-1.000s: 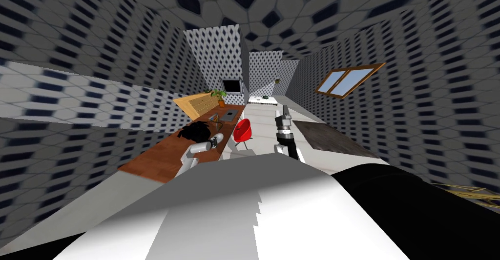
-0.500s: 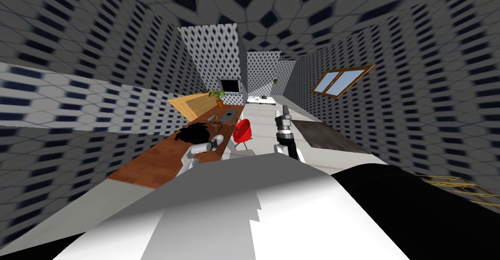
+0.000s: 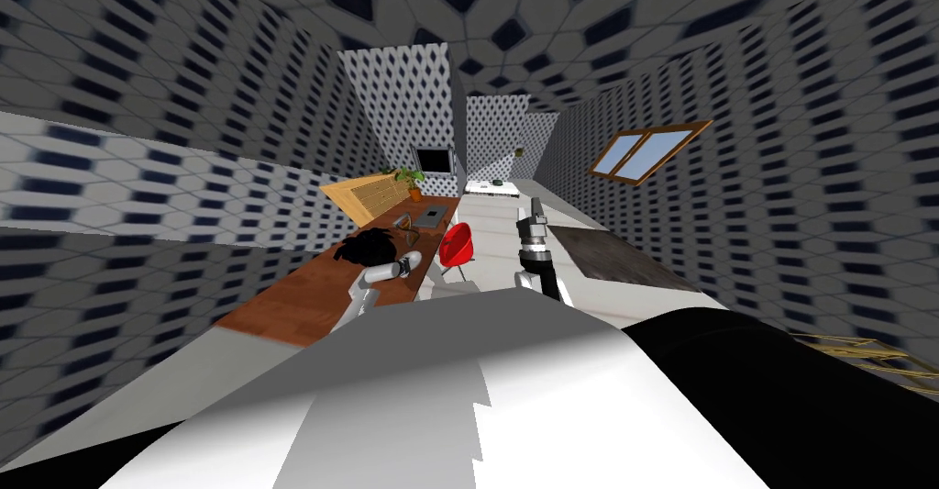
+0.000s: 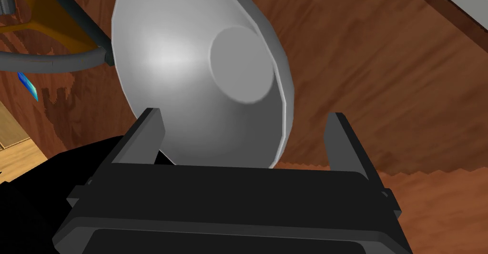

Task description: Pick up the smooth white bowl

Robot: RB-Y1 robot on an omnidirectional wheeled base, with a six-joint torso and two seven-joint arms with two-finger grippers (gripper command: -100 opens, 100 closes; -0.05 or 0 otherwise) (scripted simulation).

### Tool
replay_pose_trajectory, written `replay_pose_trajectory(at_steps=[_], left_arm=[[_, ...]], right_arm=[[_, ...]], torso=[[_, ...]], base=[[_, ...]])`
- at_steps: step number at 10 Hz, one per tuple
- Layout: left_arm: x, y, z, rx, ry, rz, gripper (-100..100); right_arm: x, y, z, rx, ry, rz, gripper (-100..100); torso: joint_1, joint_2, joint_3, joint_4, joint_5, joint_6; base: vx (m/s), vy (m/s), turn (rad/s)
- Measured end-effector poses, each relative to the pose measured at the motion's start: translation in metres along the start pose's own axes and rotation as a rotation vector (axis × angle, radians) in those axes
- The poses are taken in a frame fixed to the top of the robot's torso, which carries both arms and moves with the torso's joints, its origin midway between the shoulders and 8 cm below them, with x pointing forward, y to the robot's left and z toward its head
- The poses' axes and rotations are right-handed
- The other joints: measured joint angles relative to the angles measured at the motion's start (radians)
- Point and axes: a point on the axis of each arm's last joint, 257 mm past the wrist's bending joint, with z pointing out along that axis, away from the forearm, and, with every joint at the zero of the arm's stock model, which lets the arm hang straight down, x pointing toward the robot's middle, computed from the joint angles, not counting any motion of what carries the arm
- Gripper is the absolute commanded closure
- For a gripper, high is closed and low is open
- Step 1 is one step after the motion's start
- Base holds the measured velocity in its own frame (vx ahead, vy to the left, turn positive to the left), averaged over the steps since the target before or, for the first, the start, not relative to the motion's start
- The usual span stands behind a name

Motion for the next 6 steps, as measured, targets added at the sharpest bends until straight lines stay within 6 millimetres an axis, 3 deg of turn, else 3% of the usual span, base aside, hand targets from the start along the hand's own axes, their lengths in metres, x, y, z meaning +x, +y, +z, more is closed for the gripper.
replay_pose_trajectory(at_steps=[6], left_arm=[[0.009, -0.028, 0.024, 0.015, 0.004, 0.004, -100]], right_arm=[[0.0, 0.0, 0.0, 0.0, 0.0, 0.0, 0]], torso=[[0.0, 0.0, 0.0, 0.0, 0.0, 0.0]], base=[[-0.035, 0.003, 0.025]])
